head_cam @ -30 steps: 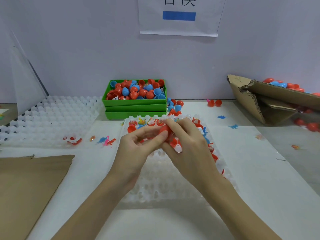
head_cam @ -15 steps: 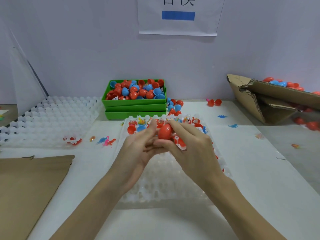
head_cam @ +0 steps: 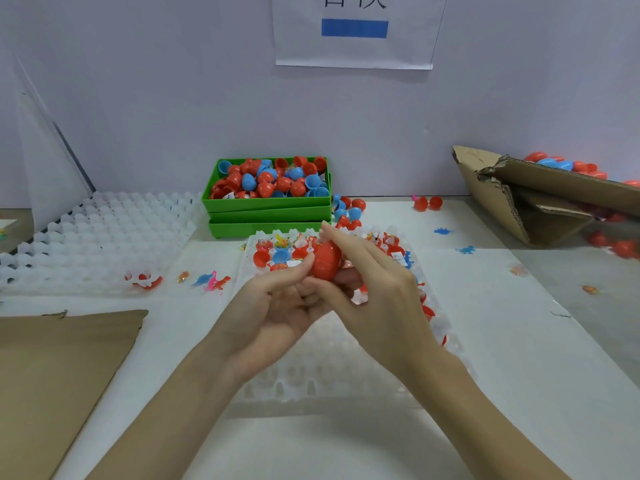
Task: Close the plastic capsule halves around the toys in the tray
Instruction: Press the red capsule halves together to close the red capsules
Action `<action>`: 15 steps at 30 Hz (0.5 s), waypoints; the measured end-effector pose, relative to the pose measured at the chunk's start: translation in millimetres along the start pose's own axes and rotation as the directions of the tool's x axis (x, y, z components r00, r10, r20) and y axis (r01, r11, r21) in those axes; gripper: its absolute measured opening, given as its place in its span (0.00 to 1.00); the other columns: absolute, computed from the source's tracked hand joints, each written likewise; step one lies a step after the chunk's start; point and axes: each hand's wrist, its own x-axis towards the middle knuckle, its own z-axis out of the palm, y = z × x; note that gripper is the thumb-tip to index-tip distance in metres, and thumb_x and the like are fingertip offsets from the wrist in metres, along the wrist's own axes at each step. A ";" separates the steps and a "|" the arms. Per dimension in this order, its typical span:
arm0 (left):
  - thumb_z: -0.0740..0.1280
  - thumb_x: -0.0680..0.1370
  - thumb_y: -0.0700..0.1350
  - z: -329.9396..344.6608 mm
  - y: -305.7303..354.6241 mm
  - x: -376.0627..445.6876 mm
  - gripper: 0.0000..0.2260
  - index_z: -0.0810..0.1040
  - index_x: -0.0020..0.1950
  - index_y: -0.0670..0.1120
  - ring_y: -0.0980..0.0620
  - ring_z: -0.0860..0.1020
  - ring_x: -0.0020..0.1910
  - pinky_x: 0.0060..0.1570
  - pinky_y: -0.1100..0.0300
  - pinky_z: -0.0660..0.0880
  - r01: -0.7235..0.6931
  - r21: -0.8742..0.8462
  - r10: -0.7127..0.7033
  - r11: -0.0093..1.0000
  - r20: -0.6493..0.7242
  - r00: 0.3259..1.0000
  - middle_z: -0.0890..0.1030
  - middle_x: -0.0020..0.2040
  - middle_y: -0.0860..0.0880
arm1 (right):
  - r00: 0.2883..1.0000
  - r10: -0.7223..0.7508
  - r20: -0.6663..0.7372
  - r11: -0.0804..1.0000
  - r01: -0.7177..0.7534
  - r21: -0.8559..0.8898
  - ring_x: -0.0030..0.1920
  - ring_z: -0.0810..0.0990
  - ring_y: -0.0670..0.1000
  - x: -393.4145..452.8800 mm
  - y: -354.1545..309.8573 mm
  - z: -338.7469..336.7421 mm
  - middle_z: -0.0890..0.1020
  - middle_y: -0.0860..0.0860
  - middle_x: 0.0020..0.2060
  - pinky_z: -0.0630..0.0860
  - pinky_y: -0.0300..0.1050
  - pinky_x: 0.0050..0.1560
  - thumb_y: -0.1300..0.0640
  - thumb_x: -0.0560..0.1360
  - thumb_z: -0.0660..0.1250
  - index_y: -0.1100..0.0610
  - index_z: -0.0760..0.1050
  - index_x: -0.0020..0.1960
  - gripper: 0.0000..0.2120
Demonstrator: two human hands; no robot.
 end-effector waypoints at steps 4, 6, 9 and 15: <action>0.65 0.83 0.46 -1.1 -2.0 -3.6 0.19 0.78 0.70 0.34 0.40 0.79 0.68 0.68 0.47 0.76 0.095 -0.115 -0.075 0.989 0.164 0.984 0.81 0.66 0.35 | 1.000 -0.003 -0.020 0.996 0.005 0.087 0.49 0.80 0.40 -0.8 -3.4 -0.9 0.84 0.50 0.56 0.80 0.33 0.53 0.56 0.75 0.76 0.60 0.78 0.68 0.23; 0.63 0.85 0.48 -2.5 -3.7 -0.8 0.19 0.80 0.69 0.37 0.39 0.79 0.68 0.67 0.47 0.76 0.064 -0.025 -0.060 0.998 0.134 0.989 0.81 0.66 0.36 | 1.000 0.018 -0.014 0.997 -0.017 0.077 0.47 0.78 0.38 -0.3 -3.2 -2.2 0.85 0.49 0.53 0.76 0.26 0.51 0.56 0.75 0.76 0.60 0.79 0.66 0.21; 0.66 0.82 0.55 -2.3 -6.7 4.6 0.19 0.85 0.62 0.41 0.41 0.84 0.61 0.58 0.53 0.80 -0.072 0.198 0.071 0.978 0.013 0.997 0.85 0.59 0.37 | 0.998 0.052 0.038 0.998 -0.053 0.014 0.51 0.76 0.38 0.3 -1.3 -3.7 0.86 0.50 0.53 0.70 0.21 0.54 0.55 0.77 0.73 0.60 0.78 0.67 0.20; 0.70 0.81 0.55 -3.3 -9.2 5.0 0.19 0.86 0.61 0.42 0.45 0.85 0.59 0.59 0.56 0.80 -0.126 0.285 0.113 0.950 0.060 0.992 0.86 0.57 0.41 | 0.998 -0.007 0.069 1.000 0.005 0.024 0.50 0.79 0.48 -0.3 1.2 -2.5 0.86 0.54 0.48 0.73 0.26 0.51 0.60 0.78 0.69 0.64 0.78 0.63 0.15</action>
